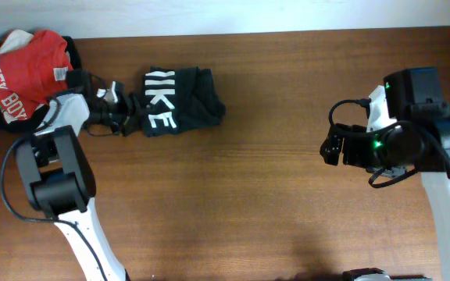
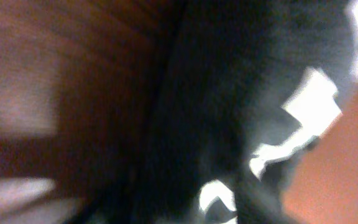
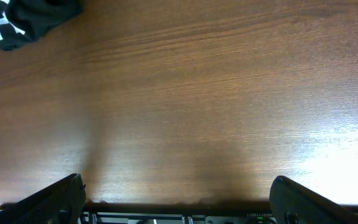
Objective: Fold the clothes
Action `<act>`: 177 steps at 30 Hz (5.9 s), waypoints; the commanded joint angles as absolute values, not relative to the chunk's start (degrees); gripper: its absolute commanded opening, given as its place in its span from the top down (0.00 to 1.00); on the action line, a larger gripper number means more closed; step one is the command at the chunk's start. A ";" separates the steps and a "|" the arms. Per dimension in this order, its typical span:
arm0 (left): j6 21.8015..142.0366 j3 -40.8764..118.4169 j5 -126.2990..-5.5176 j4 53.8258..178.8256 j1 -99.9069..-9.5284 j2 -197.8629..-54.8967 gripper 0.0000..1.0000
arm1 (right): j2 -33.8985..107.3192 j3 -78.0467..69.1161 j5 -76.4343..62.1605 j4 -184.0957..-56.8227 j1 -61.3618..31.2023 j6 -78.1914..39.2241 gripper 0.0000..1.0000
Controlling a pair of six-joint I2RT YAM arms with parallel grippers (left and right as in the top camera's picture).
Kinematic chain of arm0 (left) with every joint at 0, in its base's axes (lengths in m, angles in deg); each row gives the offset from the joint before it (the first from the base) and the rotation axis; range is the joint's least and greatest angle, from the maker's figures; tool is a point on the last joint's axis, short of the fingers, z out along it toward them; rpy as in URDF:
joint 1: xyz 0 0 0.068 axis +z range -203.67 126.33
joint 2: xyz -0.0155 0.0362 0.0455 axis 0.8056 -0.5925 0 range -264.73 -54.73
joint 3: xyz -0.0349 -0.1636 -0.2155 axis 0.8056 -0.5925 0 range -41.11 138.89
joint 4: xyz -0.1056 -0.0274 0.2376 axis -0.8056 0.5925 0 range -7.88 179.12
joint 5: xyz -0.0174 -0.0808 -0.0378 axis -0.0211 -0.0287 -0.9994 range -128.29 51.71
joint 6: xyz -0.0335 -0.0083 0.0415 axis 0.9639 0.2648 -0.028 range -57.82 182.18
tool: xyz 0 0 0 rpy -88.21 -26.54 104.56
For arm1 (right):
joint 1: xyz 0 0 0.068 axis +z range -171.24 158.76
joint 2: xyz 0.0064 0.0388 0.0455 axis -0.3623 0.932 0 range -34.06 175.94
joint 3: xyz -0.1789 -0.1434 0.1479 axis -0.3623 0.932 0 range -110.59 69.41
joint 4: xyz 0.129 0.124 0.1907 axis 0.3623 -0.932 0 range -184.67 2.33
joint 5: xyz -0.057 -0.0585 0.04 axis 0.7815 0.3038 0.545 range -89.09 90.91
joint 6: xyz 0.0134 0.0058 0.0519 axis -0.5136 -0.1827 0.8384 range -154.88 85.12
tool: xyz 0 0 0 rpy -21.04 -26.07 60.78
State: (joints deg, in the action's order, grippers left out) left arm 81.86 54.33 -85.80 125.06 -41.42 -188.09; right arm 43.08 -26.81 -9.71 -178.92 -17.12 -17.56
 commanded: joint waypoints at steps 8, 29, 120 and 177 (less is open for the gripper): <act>70.70 51.73 -69.38 110.70 -41.79 -192.46 0.10 | 45.44 -27.62 -8.98 -179.77 -16.80 -18.13 0.01; 51.77 95.34 -42.74 142.89 -44.85 -195.61 1.00 | 45.44 -27.62 -8.28 -181.39 -16.80 -18.15 0.01; 66.50 110.92 -83.98 147.99 -13.55 -158.08 0.01 | 6.36 -27.58 -7.93 -184.99 -16.75 -18.11 0.01; 66.48 110.37 -83.31 155.57 -15.63 -155.18 0.01 | -33.55 69.09 -11.30 -90.94 -26.19 -28.49 0.01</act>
State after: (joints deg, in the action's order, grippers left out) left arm 66.35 110.70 -83.09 155.61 -14.21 -158.28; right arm -33.26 68.81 -11.87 -90.68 -25.89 -28.07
